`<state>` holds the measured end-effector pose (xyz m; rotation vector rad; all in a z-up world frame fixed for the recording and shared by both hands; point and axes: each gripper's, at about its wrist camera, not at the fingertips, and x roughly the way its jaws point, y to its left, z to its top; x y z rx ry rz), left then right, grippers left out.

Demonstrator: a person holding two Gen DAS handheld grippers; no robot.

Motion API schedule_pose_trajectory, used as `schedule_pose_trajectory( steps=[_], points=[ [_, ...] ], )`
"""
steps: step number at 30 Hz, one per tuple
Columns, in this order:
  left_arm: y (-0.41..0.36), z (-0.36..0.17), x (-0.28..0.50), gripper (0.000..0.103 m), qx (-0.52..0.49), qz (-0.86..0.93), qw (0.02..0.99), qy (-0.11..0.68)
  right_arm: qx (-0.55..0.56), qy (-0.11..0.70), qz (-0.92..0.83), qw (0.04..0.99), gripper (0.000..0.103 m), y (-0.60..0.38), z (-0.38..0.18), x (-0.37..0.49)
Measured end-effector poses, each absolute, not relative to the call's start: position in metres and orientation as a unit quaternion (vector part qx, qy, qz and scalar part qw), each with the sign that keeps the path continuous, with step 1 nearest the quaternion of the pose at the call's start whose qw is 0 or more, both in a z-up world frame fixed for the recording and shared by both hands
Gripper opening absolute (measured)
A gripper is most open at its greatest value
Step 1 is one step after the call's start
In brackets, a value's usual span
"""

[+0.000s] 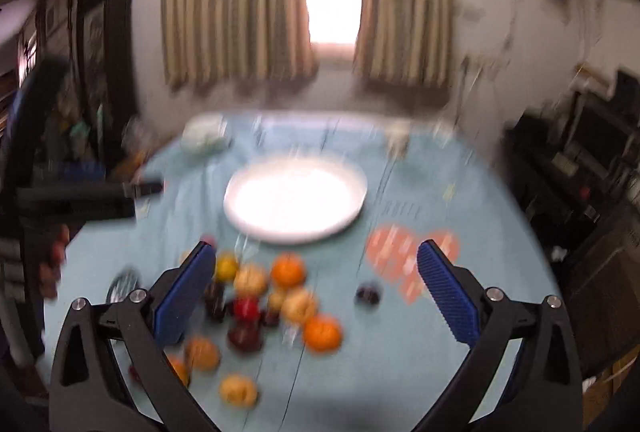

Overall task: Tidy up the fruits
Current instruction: 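Move both tools toward the fruit cluster on the cloth, then grasp the yellow pear with the right tool while the left tool grasps a red plum, then carry the red plum and yellow pear onto the white plate and release both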

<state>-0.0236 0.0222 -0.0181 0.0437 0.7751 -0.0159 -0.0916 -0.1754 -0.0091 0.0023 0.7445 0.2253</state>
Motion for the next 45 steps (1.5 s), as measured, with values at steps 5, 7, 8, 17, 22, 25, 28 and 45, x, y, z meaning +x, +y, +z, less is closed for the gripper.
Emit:
schedule_pose_trajectory(
  steps=[5,7,8,17,22,25,28,45],
  points=[
    [0.036,-0.045,-0.045,0.1,0.038,-0.028,0.914,0.403,0.019,0.465,0.126,0.876,0.102,-0.181,-0.061,-0.094],
    [0.041,-0.056,-0.057,0.1,0.042,-0.039,0.909,0.412,0.029,0.5,0.148,0.853,0.102,-0.178,-0.081,-0.104],
    [0.042,-0.06,-0.062,0.1,0.044,-0.044,0.907,0.416,0.025,0.512,0.161,0.843,0.102,-0.174,-0.088,-0.107],
    [0.043,-0.115,-0.121,0.1,0.067,-0.128,0.867,0.477,-0.067,0.557,0.267,0.784,0.067,-0.111,-0.122,-0.122],
    [0.042,-0.133,-0.129,0.1,0.052,-0.129,0.852,0.504,-0.103,0.556,0.245,0.788,0.064,-0.102,-0.135,-0.111],
    [0.04,-0.142,-0.127,0.099,0.045,-0.128,0.846,0.516,-0.103,0.572,0.256,0.773,0.039,-0.1,-0.143,-0.104],
    [0.04,-0.152,-0.12,0.084,0.039,-0.125,0.836,0.533,-0.118,0.573,0.26,0.768,0.039,-0.096,-0.141,-0.105],
    [0.026,-0.111,-0.08,0.036,0.02,-0.178,0.836,0.519,-0.062,0.572,0.24,0.782,0.038,-0.136,-0.123,-0.097]
  ],
)
